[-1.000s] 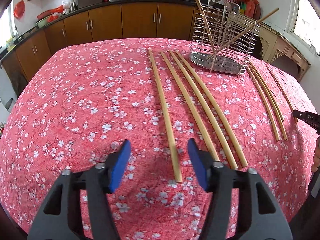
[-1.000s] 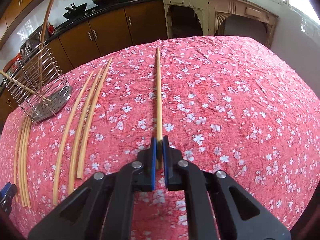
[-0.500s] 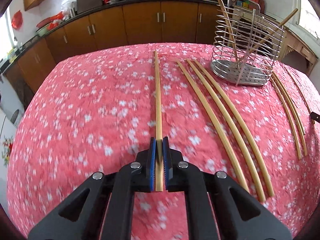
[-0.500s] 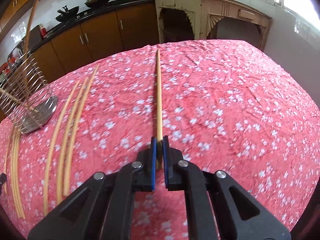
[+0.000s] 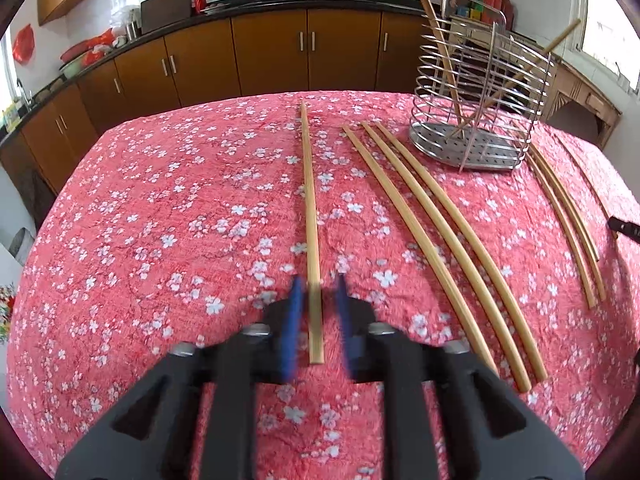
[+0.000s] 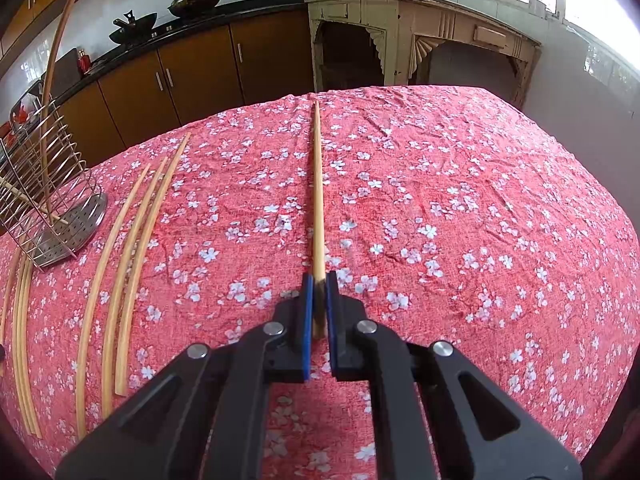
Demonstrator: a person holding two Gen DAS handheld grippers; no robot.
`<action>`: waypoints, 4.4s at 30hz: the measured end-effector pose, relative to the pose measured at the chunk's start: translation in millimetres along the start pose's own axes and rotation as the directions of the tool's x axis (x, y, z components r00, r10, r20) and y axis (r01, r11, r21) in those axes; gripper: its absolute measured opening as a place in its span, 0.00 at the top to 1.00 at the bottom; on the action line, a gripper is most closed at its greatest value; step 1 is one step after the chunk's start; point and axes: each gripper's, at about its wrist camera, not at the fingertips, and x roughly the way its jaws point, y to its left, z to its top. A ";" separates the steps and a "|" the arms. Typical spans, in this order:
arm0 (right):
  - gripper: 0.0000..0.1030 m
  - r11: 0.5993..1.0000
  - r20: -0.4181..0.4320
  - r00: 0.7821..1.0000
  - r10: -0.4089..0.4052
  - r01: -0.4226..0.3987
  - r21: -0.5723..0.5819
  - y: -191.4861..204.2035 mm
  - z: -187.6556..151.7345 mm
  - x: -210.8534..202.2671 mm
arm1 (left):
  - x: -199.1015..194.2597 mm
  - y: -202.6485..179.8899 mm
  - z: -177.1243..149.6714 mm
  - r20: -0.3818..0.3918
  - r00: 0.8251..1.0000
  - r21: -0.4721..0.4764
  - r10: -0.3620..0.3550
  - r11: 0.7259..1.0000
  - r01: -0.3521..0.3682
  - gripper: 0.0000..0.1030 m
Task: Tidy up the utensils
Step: 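Lift the two held chopsticks off the table with both tools, then raise both chopsticks upright and carry them above the wire holder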
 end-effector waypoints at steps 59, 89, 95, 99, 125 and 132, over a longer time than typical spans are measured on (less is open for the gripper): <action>0.93 0.999 0.462 0.886 0.042 -0.032 -0.031 -7.8 17.1 -141.9 | -122.3 17.8 19.0 0.469 0.883 -0.080 0.016 0.996 0.024 0.94; 0.93 0.958 0.601 0.752 0.271 -0.274 -0.089 -3.7 44.9 -235.5 | -177.2 19.1 48.8 0.618 0.786 -0.123 0.019 0.990 0.072 0.94; 0.93 0.926 0.602 0.716 0.353 -0.358 -0.118 0.2 49.4 -258.9 | -190.3 19.0 54.2 0.637 0.771 -0.126 0.004 0.987 0.099 0.94; 0.93 0.893 0.601 0.678 0.423 -0.426 -0.148 7.9 58.9 -278.5 | -204.0 16.4 65.4 0.661 0.750 -0.117 -0.007 0.987 0.113 0.94; 0.93 0.836 0.455 0.706 0.542 -0.505 -0.212 114.8 145.8 -212.8 | -159.9 -35.2 180.0 0.704 0.710 -0.178 -0.036 0.958 0.225 0.94; 0.93 0.827 0.378 0.738 0.559 -0.528 -0.192 127.6 153.1 -178.9 | -137.2 -41.6 187.2 0.681 0.731 -0.171 -0.038 0.963 0.209 0.94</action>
